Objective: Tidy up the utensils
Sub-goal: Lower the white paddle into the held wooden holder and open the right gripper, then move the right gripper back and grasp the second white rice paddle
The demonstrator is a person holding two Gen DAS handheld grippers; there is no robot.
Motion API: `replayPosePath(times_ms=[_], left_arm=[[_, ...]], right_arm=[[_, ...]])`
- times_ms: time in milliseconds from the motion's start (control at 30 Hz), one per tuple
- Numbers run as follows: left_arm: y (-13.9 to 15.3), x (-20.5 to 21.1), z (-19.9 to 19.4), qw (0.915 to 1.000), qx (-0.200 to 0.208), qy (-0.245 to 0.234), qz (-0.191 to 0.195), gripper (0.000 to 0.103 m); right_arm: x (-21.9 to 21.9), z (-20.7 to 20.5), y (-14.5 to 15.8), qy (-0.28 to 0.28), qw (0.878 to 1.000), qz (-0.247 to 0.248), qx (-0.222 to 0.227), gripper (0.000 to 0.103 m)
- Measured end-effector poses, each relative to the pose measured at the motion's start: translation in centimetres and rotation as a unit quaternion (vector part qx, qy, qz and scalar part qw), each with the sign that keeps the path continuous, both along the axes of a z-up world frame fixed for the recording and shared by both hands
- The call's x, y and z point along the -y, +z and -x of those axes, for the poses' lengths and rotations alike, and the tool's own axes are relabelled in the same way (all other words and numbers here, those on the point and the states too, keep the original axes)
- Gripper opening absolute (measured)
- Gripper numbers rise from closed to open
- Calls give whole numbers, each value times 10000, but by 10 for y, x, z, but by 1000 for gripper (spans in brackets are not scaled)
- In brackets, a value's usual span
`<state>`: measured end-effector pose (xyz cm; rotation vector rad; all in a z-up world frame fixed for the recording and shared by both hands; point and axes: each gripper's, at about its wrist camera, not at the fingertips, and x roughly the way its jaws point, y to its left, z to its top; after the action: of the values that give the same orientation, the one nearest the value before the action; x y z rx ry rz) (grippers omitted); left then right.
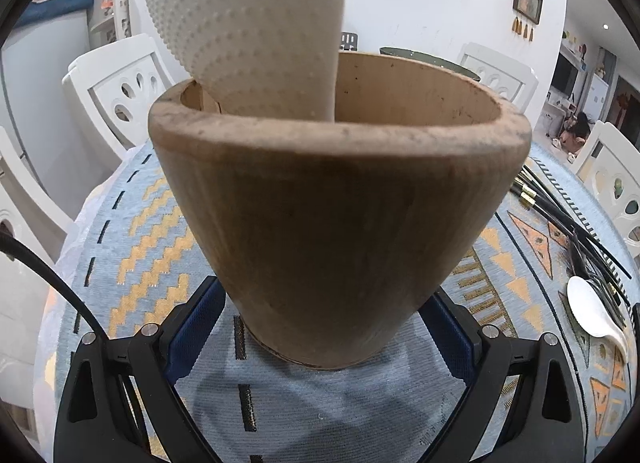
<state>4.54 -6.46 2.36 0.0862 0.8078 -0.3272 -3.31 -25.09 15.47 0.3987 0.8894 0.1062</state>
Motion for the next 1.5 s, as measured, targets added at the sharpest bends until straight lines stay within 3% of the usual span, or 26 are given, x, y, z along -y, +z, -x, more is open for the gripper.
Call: replayPosePath(times_ms=[133, 333, 367, 467, 533, 733, 833, 1100, 1267, 1400, 1500], left_arm=[[-2, 1, 0, 9998, -112, 135, 24, 97], [-10, -3, -6, 9989, -354, 257, 155, 97], [-12, -5, -8, 9988, -374, 305, 93, 102], [-17, -1, -12, 9980, -443, 393, -206, 103], [-24, 9, -14, 9960, -479, 374, -657, 103], [-30, 38, -4, 9850, 126, 437, -1663, 103], [-35, 46, -1, 9797, 308, 537, -1904, 103], [-38, 37, 4, 9860, 68, 678, -1522, 103], [-39, 25, 4, 9905, -60, 551, -1255, 103], [-37, 13, 4, 9957, -122, 387, -830, 103], [-28, 1, -4, 9983, -174, 398, -399, 103]], right_arm=[[-6, 22, -37, 320, 9974, 224, -608, 52], [-2, 43, -52, 580, 9972, 89, -466, 52], [-3, 43, -53, 619, 9971, 87, -442, 52], [-14, 43, -50, 749, 9965, 109, -368, 52], [-21, 44, -44, 863, 9958, 160, -255, 52], [-34, 51, -27, 1042, 9915, 782, 70, 52], [-34, 62, -23, 1170, 9887, 914, 205, 52], [-29, 77, -40, 1288, 9876, 884, 167, 52], [-3, 80, -45, 963, 9949, 237, 177, 52], [30, 76, -61, 369, 9983, -340, -282, 52], [46, 67, -72, 38, 9973, -392, -625, 52]])
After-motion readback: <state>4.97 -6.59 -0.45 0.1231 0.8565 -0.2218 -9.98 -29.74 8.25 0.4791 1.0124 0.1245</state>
